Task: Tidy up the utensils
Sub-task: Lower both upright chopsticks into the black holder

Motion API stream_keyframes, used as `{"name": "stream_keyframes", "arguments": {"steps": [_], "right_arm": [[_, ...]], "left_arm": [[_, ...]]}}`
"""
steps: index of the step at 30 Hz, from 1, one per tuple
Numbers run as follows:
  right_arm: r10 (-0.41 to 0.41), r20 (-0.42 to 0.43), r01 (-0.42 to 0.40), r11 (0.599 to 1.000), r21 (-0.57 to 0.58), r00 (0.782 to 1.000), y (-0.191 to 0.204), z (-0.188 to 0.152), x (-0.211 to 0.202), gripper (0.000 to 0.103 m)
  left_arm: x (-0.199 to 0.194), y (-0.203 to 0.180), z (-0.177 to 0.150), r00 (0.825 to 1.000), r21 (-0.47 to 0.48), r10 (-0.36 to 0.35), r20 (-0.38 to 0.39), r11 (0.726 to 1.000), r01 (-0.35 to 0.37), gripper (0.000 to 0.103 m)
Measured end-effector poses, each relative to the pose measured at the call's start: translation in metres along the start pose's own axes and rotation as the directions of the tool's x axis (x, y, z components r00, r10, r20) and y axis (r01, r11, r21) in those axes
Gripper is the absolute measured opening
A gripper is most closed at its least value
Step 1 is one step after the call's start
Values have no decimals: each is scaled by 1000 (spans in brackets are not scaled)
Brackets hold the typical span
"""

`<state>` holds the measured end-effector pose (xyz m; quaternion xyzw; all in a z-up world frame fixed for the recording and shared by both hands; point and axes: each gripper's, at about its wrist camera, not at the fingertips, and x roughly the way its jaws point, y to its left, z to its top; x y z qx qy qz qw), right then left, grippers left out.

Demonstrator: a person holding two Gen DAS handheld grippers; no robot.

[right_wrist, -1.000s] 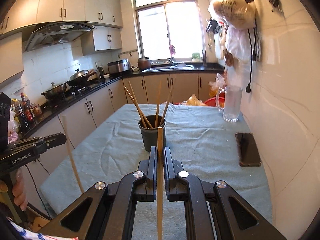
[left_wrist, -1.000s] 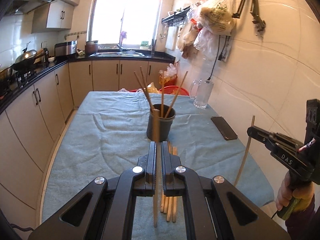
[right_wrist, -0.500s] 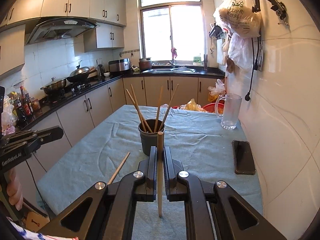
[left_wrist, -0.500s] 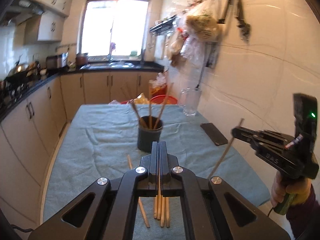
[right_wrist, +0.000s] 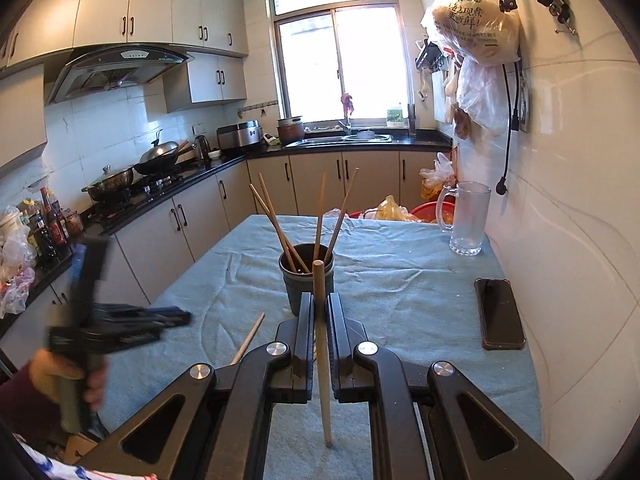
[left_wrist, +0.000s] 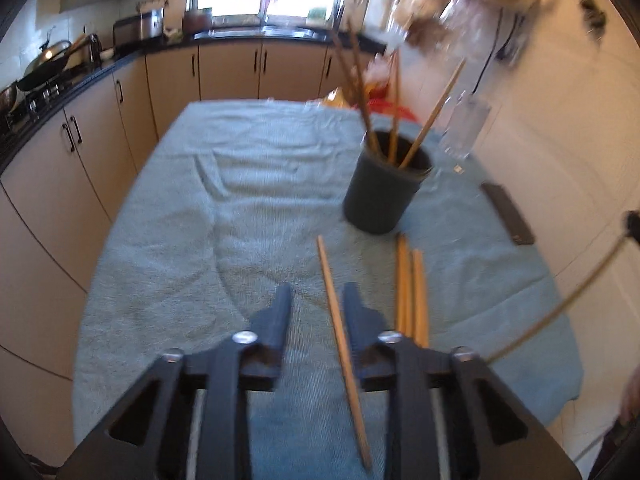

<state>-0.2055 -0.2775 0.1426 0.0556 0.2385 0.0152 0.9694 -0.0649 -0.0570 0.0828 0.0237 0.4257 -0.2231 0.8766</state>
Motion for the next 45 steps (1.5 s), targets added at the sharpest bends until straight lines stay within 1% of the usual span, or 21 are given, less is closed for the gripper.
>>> {"name": "stream_keyframes", "arguments": {"steps": [2, 4, 5, 6, 8, 11, 12, 13, 14, 16, 18, 21, 25, 29, 34, 37, 41, 45], "right_arm": [[4, -3, -4, 1000, -1, 1000, -1, 2, 2, 6], [13, -6, -13, 1000, 2, 1000, -2, 3, 4, 6], [17, -8, -17, 1000, 4, 1000, -3, 4, 5, 6], [23, -8, -23, 1000, 7, 1000, -4, 5, 6, 6], [34, -13, -34, 999, 13, 999, -6, 6, 8, 6], [47, -15, -47, 999, 1, 999, -7, 9, 9, 6], [47, -19, -47, 999, -8, 999, -7, 11, 9, 6], [48, -22, -48, 999, -17, 999, -8, 11, 10, 6], [48, -26, -48, 999, -24, 999, -7, 11, 11, 6], [39, -45, -41, 998, -47, 998, -5, 13, 15, 6], [33, -60, -36, 997, -63, 998, -4, 14, 18, 6], [6, -63, -12, 997, -83, 998, -2, 13, 19, 6], [-7, -69, 2, 997, -77, 998, -3, 14, 19, 6], [-13, -69, 8, 997, -75, 998, -2, 15, 18, 6], [-9, -61, 4, 997, -79, 998, 1, 14, 16, 6], [-8, -47, 4, 997, -77, 999, 2, 15, 11, 6], [-8, -22, 7, 997, -74, 1000, 1, 16, 0, 6], [-19, 15, 20, 997, -69, 1000, -2, 18, -15, 6]], "left_arm": [[31, -4, 8, 998, 13, 16, -57, 1000, -15, 30], [53, -8, 15, 995, 26, 26, -96, 999, -24, 30], [69, -10, 19, 992, 33, 46, -118, 999, -42, 30], [79, -11, 23, 989, 33, 62, -131, 998, -58, 30], [101, -13, 29, 985, 37, 68, -161, 997, -63, 30], [127, -14, 34, 974, 38, 88, -208, 996, -82, 30], [131, -14, 35, 973, 35, 95, -212, 995, -89, 30], [131, -14, 36, 974, 35, 106, -199, 994, -100, 30], [133, -15, 37, 971, 33, 110, -213, 994, -106, 30], [131, -19, 39, 972, 36, 92, -217, 996, -86, 6], [127, -20, 38, 976, 32, 88, -201, 996, -84, 5], [112, -21, 36, 984, 43, 94, -151, 995, -88, 5], [72, -20, 35, 997, 33, 50, -54, 998, -48, 5], [28, -16, 35, 999, 18, 17, 37, 1000, -17, 5], [-20, -19, 37, 989, 23, -6, 150, 1000, 3, 5], [-41, -28, 40, 980, 28, -13, 196, 1000, 7, 5], [-63, -34, 44, 967, 27, -56, 247, 998, 51, 5], [-83, -47, 46, 951, 52, -85, 297, 996, 72, 5]]}}
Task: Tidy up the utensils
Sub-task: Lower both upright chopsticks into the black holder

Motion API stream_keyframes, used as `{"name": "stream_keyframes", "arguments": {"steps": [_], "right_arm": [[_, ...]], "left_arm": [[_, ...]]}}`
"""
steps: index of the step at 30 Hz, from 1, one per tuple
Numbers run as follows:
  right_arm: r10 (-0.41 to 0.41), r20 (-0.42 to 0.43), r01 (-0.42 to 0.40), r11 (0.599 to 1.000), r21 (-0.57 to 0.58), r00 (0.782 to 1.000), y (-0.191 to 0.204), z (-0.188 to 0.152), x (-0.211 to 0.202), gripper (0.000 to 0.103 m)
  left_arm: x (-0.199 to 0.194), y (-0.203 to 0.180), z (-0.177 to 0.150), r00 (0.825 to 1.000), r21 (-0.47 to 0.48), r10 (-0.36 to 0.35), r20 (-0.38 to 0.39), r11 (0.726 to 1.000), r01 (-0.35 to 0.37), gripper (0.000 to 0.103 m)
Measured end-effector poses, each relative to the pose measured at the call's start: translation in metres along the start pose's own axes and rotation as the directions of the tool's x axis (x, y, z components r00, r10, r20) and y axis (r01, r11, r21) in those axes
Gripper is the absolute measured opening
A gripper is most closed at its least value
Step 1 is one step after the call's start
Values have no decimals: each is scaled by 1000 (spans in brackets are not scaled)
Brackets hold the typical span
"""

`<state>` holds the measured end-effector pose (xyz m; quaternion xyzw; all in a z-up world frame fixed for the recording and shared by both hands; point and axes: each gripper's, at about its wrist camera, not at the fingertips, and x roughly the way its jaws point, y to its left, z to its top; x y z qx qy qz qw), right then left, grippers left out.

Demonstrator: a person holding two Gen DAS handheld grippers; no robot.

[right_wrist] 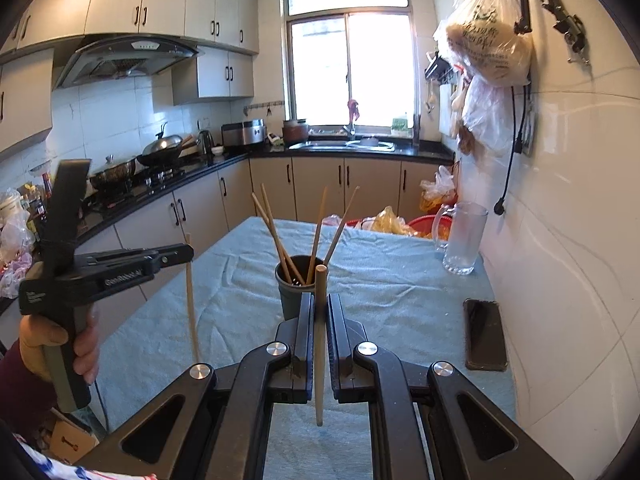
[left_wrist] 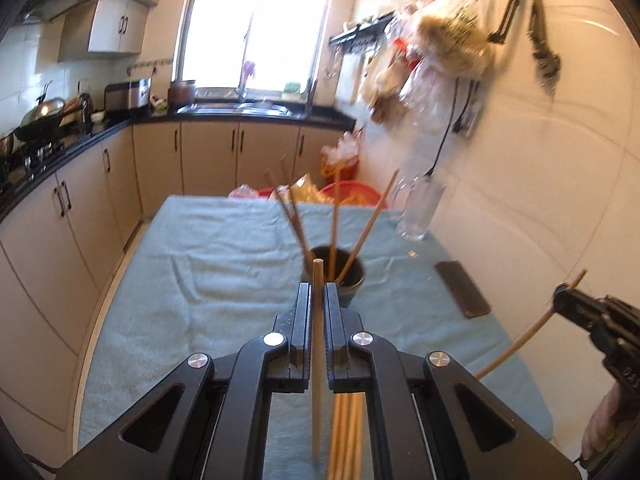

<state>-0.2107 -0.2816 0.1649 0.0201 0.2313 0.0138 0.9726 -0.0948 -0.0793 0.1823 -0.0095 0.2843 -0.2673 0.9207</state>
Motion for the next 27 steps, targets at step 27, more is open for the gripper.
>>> {"name": "stream_keyframes", "arguments": {"steps": [27], "right_arm": [[14, 124, -29, 992, 119, 992, -30, 59, -5, 6]], "left_arm": [[-18, -32, 78, 996, 34, -19, 90, 999, 16, 4]]}}
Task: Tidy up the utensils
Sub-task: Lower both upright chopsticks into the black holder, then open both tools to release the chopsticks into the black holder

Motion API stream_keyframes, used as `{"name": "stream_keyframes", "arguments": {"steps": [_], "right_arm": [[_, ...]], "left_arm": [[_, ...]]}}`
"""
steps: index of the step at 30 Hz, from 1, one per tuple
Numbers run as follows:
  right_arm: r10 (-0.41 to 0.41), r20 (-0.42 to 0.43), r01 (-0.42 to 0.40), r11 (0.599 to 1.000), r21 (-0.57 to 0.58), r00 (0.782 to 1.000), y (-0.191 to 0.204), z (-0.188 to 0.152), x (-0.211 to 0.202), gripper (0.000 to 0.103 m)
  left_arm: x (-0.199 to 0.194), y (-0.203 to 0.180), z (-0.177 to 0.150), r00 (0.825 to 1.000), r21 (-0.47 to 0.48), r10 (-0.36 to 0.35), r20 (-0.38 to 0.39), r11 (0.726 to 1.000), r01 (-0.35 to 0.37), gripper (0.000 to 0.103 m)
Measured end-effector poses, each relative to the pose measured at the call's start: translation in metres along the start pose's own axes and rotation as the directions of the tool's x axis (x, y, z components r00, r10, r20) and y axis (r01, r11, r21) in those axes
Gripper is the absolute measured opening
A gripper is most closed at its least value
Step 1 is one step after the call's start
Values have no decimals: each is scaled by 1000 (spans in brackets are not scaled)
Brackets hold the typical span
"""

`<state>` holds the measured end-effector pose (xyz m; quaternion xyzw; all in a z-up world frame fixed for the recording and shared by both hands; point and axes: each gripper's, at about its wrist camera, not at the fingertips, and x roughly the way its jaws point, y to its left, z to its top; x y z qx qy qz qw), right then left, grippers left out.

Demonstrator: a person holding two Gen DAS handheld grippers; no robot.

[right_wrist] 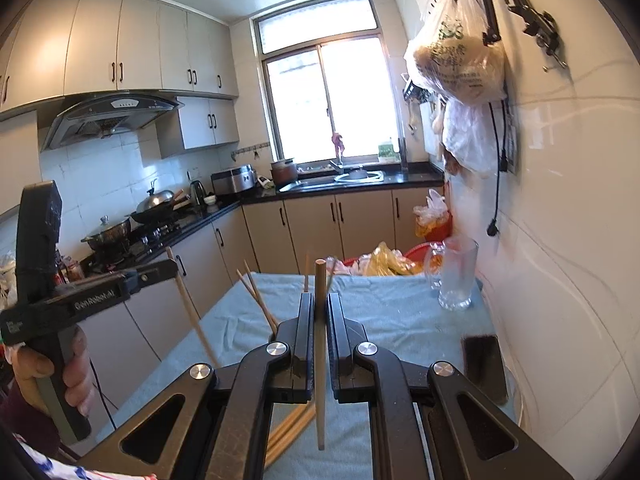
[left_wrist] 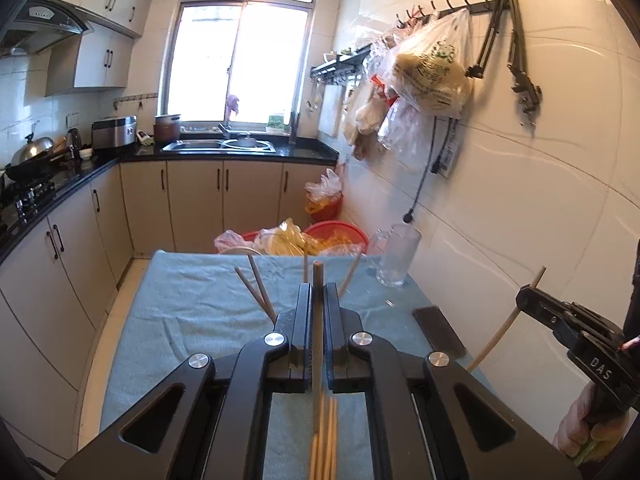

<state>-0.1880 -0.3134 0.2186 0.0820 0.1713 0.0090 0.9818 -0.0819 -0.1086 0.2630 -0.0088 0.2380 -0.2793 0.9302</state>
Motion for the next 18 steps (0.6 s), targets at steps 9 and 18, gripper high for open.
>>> {"name": "stream_keyframes", "arguments": {"steps": [9, 18], "right_arm": [[44, 4, -44, 999, 8, 999, 16, 39, 62, 6], [39, -3, -39, 999, 31, 999, 18, 60, 120, 6]], "left_arm": [[38, 9, 38, 999, -56, 15, 38, 998, -13, 0], [75, 22, 46, 1000, -74, 5, 17, 997, -4, 0]]}}
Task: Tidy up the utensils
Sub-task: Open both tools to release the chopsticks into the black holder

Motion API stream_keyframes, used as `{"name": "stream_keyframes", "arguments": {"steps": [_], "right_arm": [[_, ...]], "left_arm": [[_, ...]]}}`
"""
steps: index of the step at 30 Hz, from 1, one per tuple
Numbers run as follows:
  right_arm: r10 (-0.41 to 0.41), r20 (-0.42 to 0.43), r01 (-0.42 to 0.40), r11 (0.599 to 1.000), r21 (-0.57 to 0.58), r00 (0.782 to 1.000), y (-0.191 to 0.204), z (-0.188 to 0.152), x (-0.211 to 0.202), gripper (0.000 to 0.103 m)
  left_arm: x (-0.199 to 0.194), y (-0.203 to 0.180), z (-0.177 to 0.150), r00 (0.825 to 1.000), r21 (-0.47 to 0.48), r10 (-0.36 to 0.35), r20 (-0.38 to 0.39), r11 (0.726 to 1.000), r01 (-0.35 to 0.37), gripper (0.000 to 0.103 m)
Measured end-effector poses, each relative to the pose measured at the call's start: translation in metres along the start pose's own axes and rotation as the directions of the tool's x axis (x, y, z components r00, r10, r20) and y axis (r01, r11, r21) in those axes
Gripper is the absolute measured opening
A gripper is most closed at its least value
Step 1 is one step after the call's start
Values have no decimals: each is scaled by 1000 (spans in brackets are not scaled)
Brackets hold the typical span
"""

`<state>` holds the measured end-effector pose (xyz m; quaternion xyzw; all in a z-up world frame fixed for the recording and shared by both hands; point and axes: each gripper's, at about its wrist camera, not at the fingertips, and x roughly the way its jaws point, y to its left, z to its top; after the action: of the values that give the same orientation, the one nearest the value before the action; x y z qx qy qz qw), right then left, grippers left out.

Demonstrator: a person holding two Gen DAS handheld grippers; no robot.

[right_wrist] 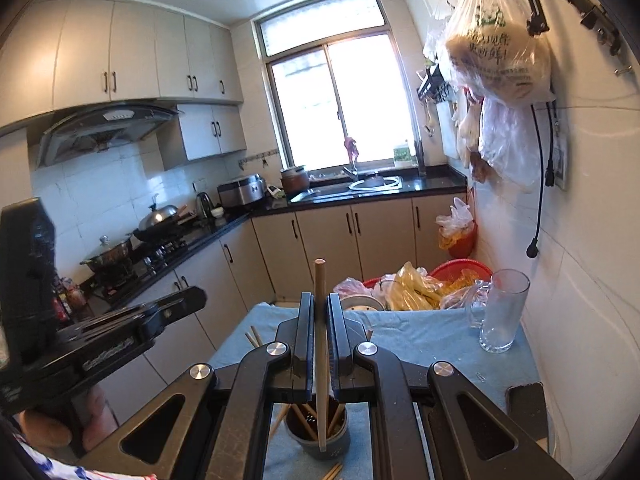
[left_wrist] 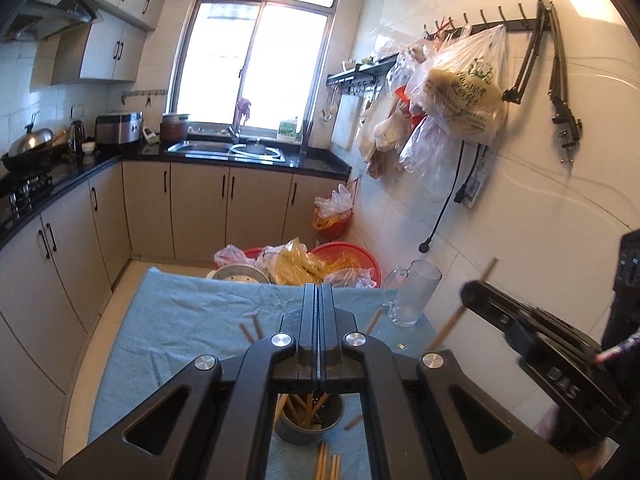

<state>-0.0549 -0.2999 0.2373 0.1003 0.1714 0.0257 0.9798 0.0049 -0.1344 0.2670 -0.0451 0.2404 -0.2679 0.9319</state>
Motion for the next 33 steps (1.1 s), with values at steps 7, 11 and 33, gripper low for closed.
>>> {"name": "stream_keyframes", "arguments": {"steps": [7, 11, 33], "right_arm": [[-5, -29, 7, 995, 96, 1000, -17, -12, 46, 6], [-6, -28, 9, 993, 116, 1000, -22, -9, 47, 6], [-66, -137, 78, 994, 82, 988, -20, -32, 94, 27]], "left_arm": [[20, 39, -36, 996, -68, -7, -89, 998, 1, 0], [21, 53, -59, 992, -50, -1, -127, 999, -5, 7], [48, 81, -132, 963, 4, 50, -264, 999, -50, 39]]}}
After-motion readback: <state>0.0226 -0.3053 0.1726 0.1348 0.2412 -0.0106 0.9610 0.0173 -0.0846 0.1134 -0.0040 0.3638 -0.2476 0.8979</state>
